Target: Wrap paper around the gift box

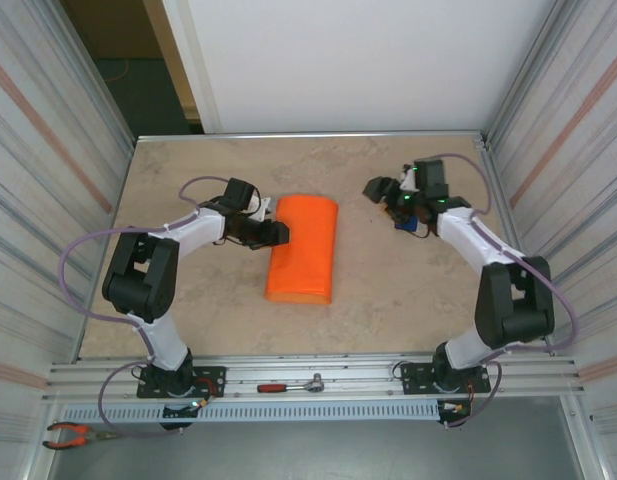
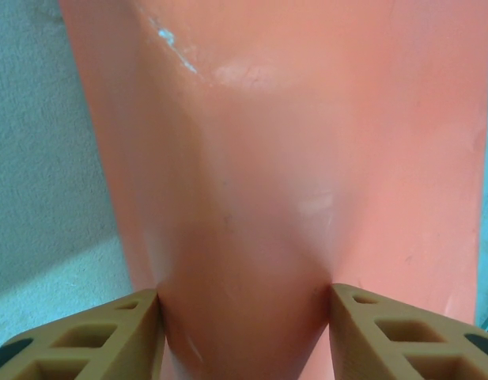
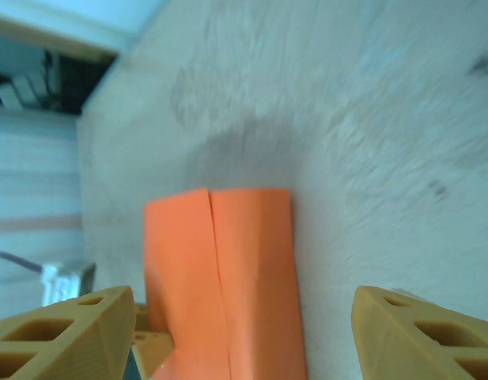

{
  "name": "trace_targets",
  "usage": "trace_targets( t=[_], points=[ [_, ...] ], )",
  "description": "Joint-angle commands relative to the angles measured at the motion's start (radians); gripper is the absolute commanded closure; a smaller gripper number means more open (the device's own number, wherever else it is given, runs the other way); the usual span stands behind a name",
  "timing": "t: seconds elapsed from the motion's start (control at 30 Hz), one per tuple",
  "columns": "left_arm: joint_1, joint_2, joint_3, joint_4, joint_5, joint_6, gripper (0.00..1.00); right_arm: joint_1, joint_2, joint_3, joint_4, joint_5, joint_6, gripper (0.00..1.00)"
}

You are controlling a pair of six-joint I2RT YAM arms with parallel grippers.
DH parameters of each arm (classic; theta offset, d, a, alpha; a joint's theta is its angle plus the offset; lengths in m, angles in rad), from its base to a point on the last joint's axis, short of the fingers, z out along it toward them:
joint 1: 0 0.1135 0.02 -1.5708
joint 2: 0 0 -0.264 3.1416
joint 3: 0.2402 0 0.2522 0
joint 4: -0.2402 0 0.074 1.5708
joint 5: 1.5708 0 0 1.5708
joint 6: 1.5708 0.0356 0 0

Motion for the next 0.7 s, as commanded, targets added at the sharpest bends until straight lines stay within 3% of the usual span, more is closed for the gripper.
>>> trace_targets(
  t=[0.0,0.17,0.27,0.47,0.67],
  points=[
    [-0.026,0.074,-0.041,-0.111,-0.112,0.023,0.48,-0.132,-0.050,-0.041,-0.062,-0.038,-0.048,0.30],
    [-0.026,0.080,-0.040,-0.114,-0.112,0.025,0.48,-0.318,-0.013,-0.047,-0.046,-0.132,-0.064,0.37],
    [-0.027,0.080,-0.040,-0.111,-0.113,0.024,0.48,-0.367,0.025,-0.048,-0.022,-0.169,-0.066,0.44],
    [-0.027,0.082,-0.044,-0.109,-0.110,0.023,0.48,-0.383,0.114,-0.024,-0.003,-0.199,-0.101,0.56],
    [-0.027,0.089,-0.038,-0.112,-0.110,0.026,0.48,-0.365,0.200,-0.004,0.016,-0.218,-0.115,0.62]
  ],
)
